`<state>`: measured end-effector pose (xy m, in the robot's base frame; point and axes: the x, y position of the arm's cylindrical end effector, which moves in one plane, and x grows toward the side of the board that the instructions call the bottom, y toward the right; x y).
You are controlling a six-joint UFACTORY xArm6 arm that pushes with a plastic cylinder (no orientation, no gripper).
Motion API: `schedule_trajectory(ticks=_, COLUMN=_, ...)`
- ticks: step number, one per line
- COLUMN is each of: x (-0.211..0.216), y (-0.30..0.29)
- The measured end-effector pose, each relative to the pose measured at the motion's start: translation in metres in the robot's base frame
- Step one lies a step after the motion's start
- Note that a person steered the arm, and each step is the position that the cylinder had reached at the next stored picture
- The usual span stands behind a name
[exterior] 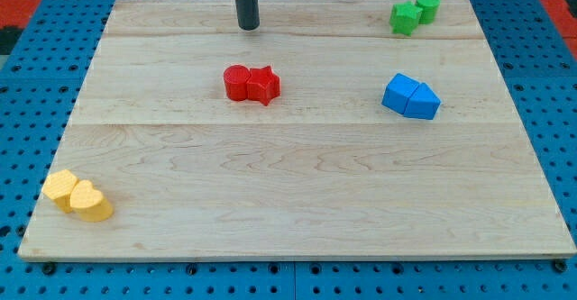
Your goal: Move your arm to the green circle
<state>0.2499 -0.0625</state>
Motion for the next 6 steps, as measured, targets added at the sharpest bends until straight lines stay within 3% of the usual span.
schedule_trajectory(ticks=3, x=0.002, y=0.017)
schedule_trajectory(ticks=5, x=0.097, y=0.198)
schedule_trajectory(ticks=6, x=0.067, y=0.329)
